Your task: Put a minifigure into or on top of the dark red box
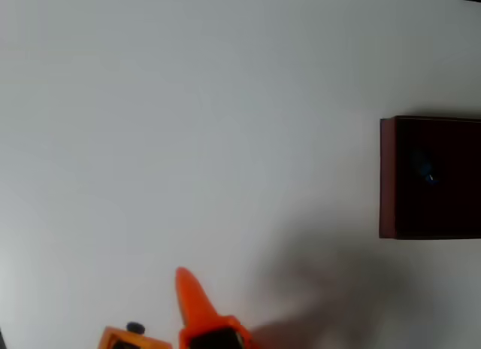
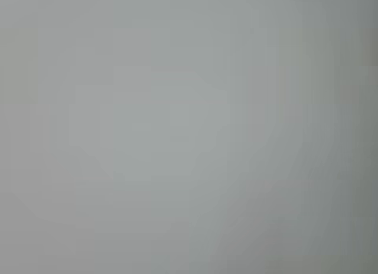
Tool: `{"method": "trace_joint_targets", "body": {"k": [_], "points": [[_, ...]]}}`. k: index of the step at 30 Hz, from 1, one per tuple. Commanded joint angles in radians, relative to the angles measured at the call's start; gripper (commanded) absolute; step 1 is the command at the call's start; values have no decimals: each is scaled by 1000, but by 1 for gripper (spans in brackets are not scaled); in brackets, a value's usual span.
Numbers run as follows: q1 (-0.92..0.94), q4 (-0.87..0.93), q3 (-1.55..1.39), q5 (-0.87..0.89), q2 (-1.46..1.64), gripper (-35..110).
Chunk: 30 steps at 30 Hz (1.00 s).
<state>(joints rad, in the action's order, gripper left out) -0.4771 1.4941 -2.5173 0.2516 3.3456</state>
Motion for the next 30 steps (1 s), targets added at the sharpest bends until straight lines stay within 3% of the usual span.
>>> {"method": "trace_joint_targets", "body": {"k": [1, 8, 12, 17, 20, 23, 30], "points": [[-63, 26, -26, -83, 11, 2], [-156, -34, -187, -167, 60, 0], [-199, -44, -299, -302, 67, 0], [-305, -156, -417, -353, 67, 0], [-347, -210, -508, -308, 67, 0], [-339, -201, -522, -112, 66, 0], [-448, -137, -503, -206, 66, 1]]}}
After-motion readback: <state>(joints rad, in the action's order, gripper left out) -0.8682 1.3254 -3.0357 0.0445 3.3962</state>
